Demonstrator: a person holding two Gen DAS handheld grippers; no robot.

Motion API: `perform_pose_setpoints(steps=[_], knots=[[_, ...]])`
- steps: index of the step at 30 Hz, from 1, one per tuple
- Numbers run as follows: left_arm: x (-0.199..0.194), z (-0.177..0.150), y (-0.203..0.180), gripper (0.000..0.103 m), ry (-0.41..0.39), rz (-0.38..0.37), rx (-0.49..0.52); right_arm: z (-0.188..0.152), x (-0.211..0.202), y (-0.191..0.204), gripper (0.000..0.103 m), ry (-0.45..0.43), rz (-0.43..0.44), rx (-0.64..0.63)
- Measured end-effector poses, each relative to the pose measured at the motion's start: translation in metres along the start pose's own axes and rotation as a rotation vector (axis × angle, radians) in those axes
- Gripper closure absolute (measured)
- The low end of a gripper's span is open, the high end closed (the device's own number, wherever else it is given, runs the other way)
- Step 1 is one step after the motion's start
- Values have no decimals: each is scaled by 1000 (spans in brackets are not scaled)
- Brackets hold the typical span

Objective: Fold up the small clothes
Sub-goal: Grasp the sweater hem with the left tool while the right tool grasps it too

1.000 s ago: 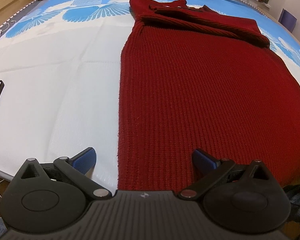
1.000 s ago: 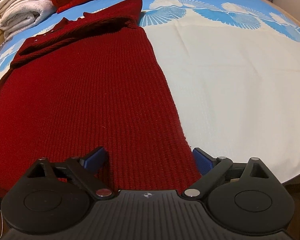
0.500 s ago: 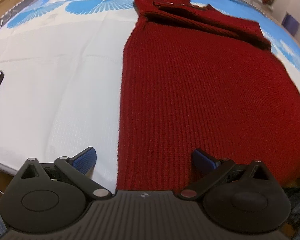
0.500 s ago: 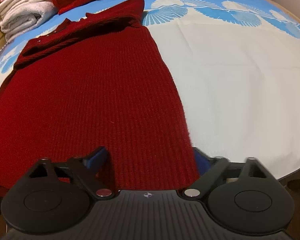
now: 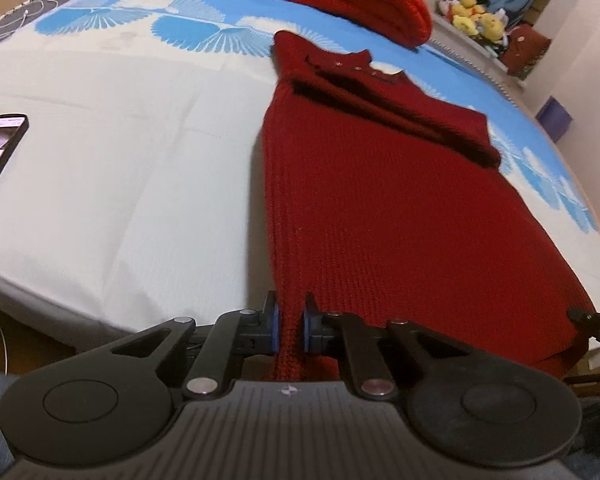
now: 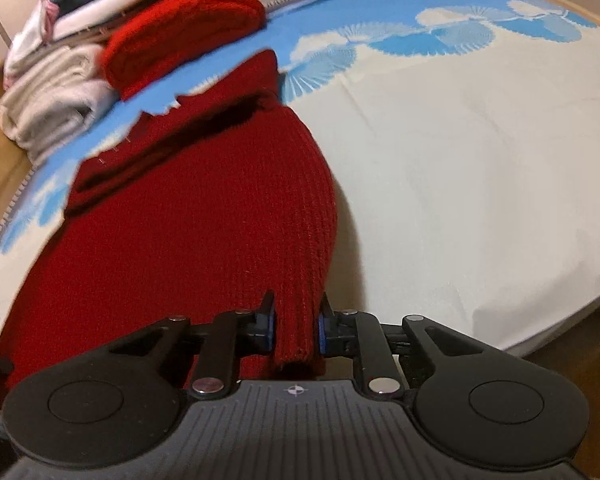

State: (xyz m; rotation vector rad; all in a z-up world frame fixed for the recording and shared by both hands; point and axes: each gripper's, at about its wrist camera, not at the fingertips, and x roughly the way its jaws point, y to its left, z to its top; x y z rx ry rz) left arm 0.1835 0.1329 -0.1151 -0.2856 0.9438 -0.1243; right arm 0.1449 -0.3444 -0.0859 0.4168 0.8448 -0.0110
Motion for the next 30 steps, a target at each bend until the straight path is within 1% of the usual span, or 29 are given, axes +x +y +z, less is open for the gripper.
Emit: perform_pose_setpoints(steps=[3,8,10,13,15,16,19,22,24,25,26,27,28,29,30], knots=[[-22,-13,1,92,10,-25,3,-11,-24,-1,84,11,22,15],[-72,-31,7,93,8,-100,-22,-22,-75,-10,84,34,84,98],[-88,-30,7,93,9,-121,-33,-20,-91,-10,84,33,105,124],[-96,-12,8,93,15,-153,-70,-3,-97,-7,84,37,119,182],[-91,10,7,93,23,-178,-97,18,-90,-5,84,35,131,224],[-85,25,7,93,25,-178,-105,34,-82,-2,84,35,133,238],[-53,79,5,93,35,-156,-130,81,-51,9,84,31,126,239],[-5,148,6,93,52,-131,-175,145,6,18,85,45,84,262],[37,201,6,91,44,-75,-240,194,58,18,85,48,33,315],[59,225,7,84,30,-25,-262,216,87,14,82,54,9,378],[84,248,10,78,30,38,-297,235,114,12,72,41,-25,432],[108,267,14,74,63,89,-345,248,134,11,62,20,-72,450],[123,280,17,54,72,140,-366,256,148,13,48,-1,-134,451],[130,289,19,32,53,187,-364,260,155,15,44,-25,-171,442],[131,295,19,21,20,234,-348,259,158,17,42,-43,-166,426]])
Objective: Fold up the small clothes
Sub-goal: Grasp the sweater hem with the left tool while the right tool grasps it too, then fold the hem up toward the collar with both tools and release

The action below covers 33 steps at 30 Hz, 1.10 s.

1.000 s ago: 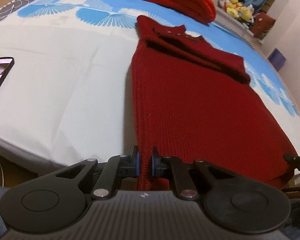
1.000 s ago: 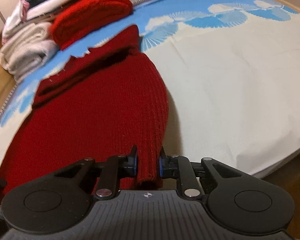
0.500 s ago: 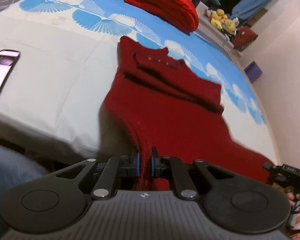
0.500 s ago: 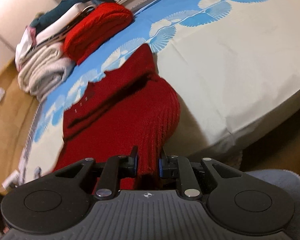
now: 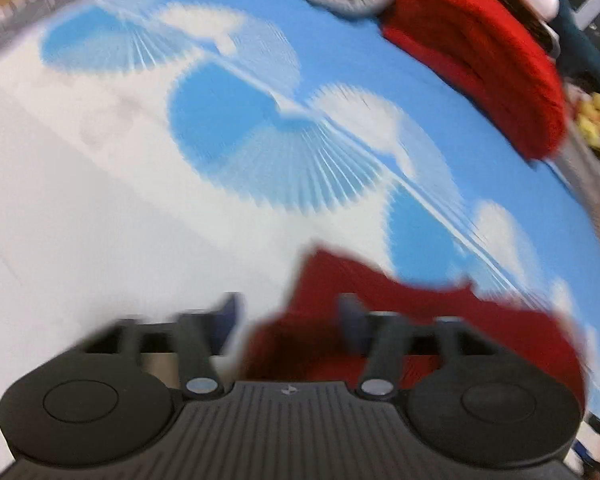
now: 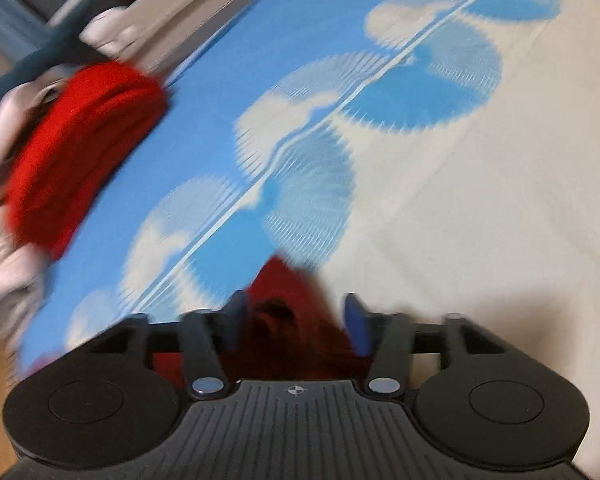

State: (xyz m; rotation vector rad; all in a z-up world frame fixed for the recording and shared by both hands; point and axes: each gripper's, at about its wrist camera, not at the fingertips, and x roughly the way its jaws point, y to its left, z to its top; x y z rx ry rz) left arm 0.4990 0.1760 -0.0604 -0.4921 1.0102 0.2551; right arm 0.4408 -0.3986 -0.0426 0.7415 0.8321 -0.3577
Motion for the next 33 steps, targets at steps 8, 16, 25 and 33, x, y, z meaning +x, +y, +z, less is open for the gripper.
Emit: perform_pose_setpoints(steps=[8,16,25,33], knots=[[-29,-38,32,0,-55,-39,1,-54,-34,-38,28,-44,35,-84],[-22,-103,9,0,-126,-27,194,-94,-31,-21,27,-115,-58,-222],[10,-76,-17,0,-216,-9,261,-73,21,-4,27,-167,-75,-250],[39,-54,-38,97,-173,2,288,-73,40,23,88,-162,-92,-327]])
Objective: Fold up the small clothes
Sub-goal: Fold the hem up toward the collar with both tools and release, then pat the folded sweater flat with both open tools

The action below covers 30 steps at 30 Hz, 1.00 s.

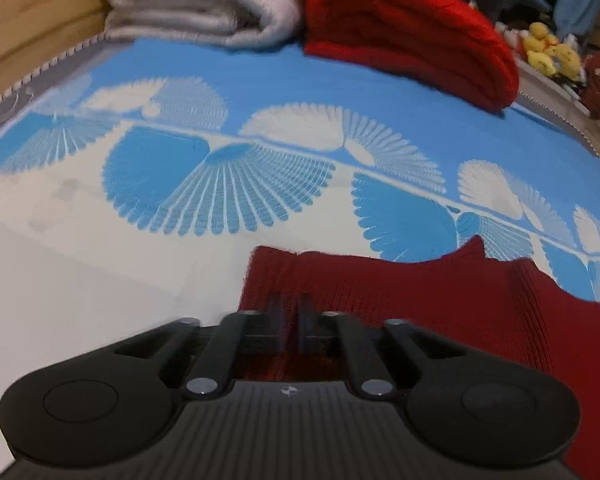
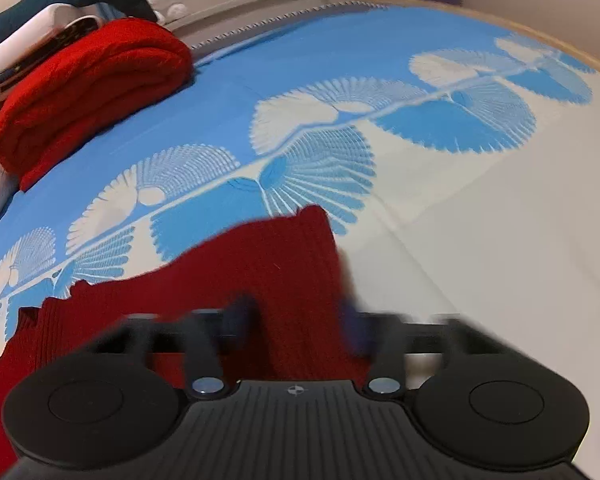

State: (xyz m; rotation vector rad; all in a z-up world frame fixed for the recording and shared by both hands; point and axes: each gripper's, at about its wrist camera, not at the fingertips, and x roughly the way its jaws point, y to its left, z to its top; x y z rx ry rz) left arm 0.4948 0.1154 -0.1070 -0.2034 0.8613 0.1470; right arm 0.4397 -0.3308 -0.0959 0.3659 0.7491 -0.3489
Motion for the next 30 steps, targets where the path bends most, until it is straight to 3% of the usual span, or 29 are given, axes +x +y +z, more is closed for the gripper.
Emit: perform_pose_setpoints(steps=[5,8,10,12,13,14,15,16,17,20,23,24,27,30], knots=[[-4,10,22,98,-19,64,-83,12,-17,-3,93,-137,-44,21],[12,8,36,97,35,27,-94,11,3,-19,93,-64,-77,79],[15,4,36,96,29,31,-81,4,14,-22,93,-46,-95,60],[11,2,37,84,7,37,-88,-1,19,-19,91,-32,-81,22],[8,2,37,63,-6,46,-85,-1,18,-17,89,-39,-89,9],[2,2,37,40,-20,63,-81,0,12,-15,79,-61,-104,-1],[-4,3,37,27,-32,85,-85,2,5,-12,71,-84,-119,-15],[-11,4,38,9,-43,100,-94,5,-5,-9,54,-121,-122,-29],[-20,4,39,2,-63,107,-109,6,-19,-5,48,-169,-105,-46],[-43,0,35,0,-76,77,-103,3,-51,9,49,-168,54,-128],[-47,-15,19,0,-45,66,7,-17,-56,28,49,-14,230,-216],[-40,-20,12,0,-22,91,58,-26,-51,36,49,21,230,-260],[-6,-35,-1,0,85,185,180,-54,-20,53,48,101,103,-403],[0,-36,7,0,103,166,155,-57,-27,62,45,57,79,-483]])
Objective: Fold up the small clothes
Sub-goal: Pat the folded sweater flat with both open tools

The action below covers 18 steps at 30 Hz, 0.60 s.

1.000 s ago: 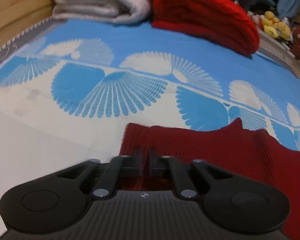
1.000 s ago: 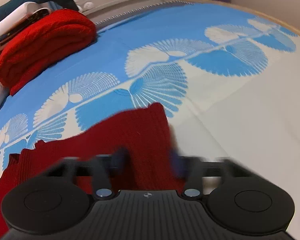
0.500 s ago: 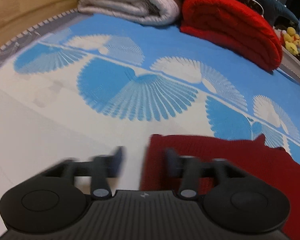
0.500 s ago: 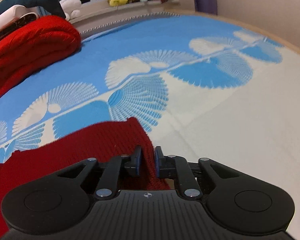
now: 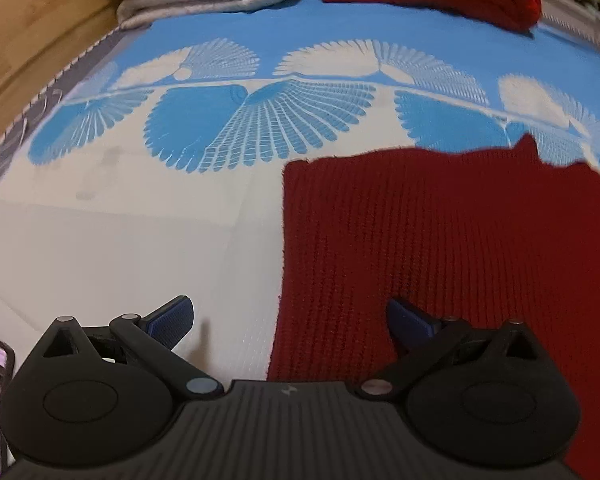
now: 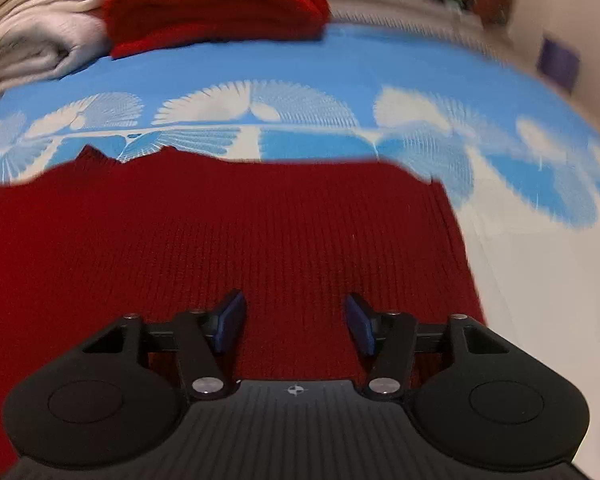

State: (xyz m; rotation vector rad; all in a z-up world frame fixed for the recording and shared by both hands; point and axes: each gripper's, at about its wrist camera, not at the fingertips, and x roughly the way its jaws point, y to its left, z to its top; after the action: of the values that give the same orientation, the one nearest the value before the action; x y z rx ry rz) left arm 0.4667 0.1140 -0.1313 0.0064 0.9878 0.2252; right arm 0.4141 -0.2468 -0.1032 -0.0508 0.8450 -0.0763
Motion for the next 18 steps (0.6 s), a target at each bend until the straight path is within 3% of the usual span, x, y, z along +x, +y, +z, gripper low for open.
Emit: perform_pose_setpoints(steps=[2,5,6,9,13,18], knots=[[-9,1,7,0,-16,-9,-27,5,-14,-7,41,-27,37,44],[-13,-1,10,0,-42,19,-22,1,-15,-12,35,28,110,26],[-10,-1,9,0,-29,21,-13,-4,-8,-12,34,54,100,-6],[-4,-1,12,0,1,3,-35,-12,-6,-5,29,1,70,-116],[-17,-6,21,0,-20,-5,-43,-9,-34,-22,28,3,135,-60],[-43,-31,26,0,-20,-38,-30,-46,-62,-42,28,55,46,-134]])
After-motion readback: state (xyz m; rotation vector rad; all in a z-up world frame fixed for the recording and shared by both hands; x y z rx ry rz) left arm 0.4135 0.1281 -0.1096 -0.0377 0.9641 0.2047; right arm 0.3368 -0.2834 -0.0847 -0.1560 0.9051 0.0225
